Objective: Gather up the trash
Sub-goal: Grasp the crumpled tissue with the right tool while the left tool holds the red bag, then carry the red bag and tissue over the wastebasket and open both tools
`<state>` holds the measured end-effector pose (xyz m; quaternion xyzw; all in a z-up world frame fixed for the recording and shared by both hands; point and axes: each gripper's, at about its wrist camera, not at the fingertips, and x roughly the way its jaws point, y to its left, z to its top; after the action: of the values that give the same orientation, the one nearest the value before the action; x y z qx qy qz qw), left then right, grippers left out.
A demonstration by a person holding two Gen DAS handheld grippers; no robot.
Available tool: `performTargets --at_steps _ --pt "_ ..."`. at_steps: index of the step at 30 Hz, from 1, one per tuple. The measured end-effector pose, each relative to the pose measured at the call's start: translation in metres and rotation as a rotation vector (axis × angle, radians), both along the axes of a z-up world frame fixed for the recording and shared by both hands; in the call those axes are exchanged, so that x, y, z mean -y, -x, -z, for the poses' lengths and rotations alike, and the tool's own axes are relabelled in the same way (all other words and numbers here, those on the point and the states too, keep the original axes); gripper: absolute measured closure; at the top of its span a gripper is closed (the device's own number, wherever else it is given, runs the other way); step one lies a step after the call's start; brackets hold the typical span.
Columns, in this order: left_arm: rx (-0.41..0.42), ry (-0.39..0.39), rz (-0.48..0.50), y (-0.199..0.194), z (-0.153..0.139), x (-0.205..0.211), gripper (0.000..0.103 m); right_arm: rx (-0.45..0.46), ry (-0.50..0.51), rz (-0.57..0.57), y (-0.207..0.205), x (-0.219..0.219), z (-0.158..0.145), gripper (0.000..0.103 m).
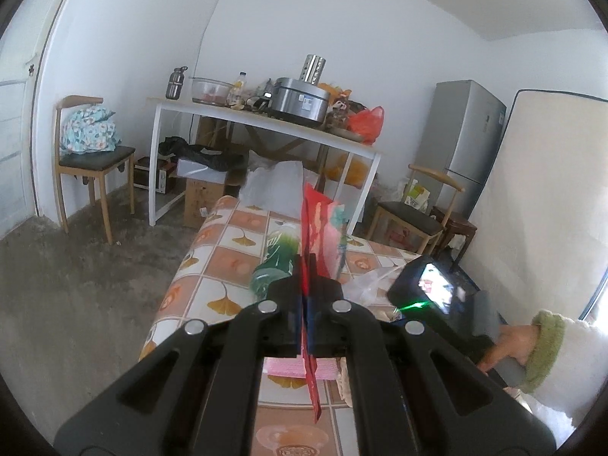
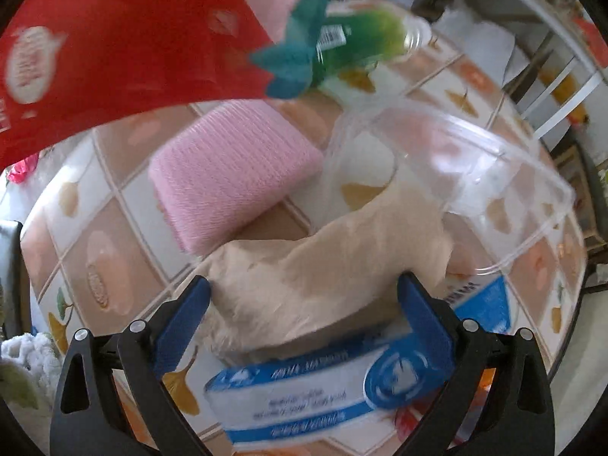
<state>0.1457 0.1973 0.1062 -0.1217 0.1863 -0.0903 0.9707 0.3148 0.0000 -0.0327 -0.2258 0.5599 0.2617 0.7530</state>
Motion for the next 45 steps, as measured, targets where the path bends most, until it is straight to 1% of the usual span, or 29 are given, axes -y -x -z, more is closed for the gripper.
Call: performTargets --at_steps 1,3,4,5,7,8,10,12,15,17,19,23,27,28,31,32,35,38,41,42,44,45 --pt "-0.001 0.005 0.001 -0.001 0.000 -0.001 0.103 -0.013 0.003 0.001 -0.003 -0.001 0.002 0.010" --pt "-0.003 0.010 0.002 -0.003 0.001 -0.003 0.103 -0.047 0.006 0.001 -0.009 -0.004 0.008 0.020" --pt "-0.003 0.011 0.001 -0.004 0.001 -0.004 0.103 -0.054 0.013 0.004 -0.009 -0.005 0.011 0.023" --pt "-0.003 0.010 0.001 -0.003 0.001 -0.003 0.103 -0.060 0.020 0.005 -0.010 -0.005 0.013 0.028" --pt "-0.003 0.011 0.000 -0.003 0.001 -0.004 0.103 -0.068 0.014 0.011 -0.011 -0.004 0.015 0.031" --pt "-0.003 0.010 0.001 -0.003 0.001 -0.004 0.103 -0.073 0.005 0.014 -0.011 -0.004 0.015 0.035" --pt "-0.002 0.012 0.002 -0.004 0.001 -0.005 0.103 -0.067 0.000 0.017 -0.009 -0.003 0.013 0.045" --pt "-0.001 0.012 0.001 -0.004 0.001 -0.005 0.103 -0.058 -0.006 0.029 -0.006 -0.002 0.009 0.068" --pt "0.008 0.010 0.000 -0.001 0.000 -0.005 0.103 -0.027 -0.016 0.059 0.002 0.004 0.000 0.083" --pt "0.017 0.009 -0.002 0.002 -0.002 -0.004 0.103 0.001 -0.047 0.079 0.007 0.008 -0.010 0.086" --pt "0.029 0.009 -0.005 0.006 -0.004 -0.001 0.103 0.031 -0.088 0.093 0.013 0.014 -0.023 0.087" --pt "0.052 0.011 -0.009 0.018 -0.012 0.005 0.103 0.116 -0.189 0.131 0.027 0.031 -0.058 0.088" --pt "0.081 0.020 0.004 0.029 -0.024 0.014 0.103 0.197 -0.303 0.196 0.047 0.056 -0.096 0.089" --pt "0.089 0.019 0.012 0.032 -0.027 0.017 0.103 0.223 -0.336 0.217 0.056 0.066 -0.107 0.089" --pt "0.112 0.007 0.049 0.039 -0.039 0.032 0.103 0.283 -0.404 0.276 0.079 0.092 -0.129 0.089" --pt "0.118 0.004 0.062 0.041 -0.042 0.037 0.103 0.312 -0.435 0.310 0.093 0.108 -0.139 0.089" --pt "0.144 -0.011 0.147 0.046 -0.055 0.068 0.103 0.374 -0.491 0.393 0.123 0.149 -0.157 0.089" --pt "0.164 -0.019 0.244 0.052 -0.065 0.102 0.103 0.457 -0.526 0.514 0.166 0.204 -0.175 0.089" --pt "0.183 -0.033 0.395 0.056 -0.077 0.157 0.103 0.537 -0.534 0.666 0.215 0.268 -0.186 0.089" --pt "0.184 -0.036 0.433 0.058 -0.079 0.172 0.103 0.568 -0.525 0.736 0.237 0.294 -0.187 0.089" --pt "0.177 -0.045 0.531 0.060 -0.083 0.209 0.103 0.607 -0.509 0.859 0.275 0.337 -0.184 0.089" --pt "0.168 -0.058 0.591 0.061 -0.083 0.236 0.103 0.617 -0.499 0.916 0.292 0.356 -0.179 0.089"
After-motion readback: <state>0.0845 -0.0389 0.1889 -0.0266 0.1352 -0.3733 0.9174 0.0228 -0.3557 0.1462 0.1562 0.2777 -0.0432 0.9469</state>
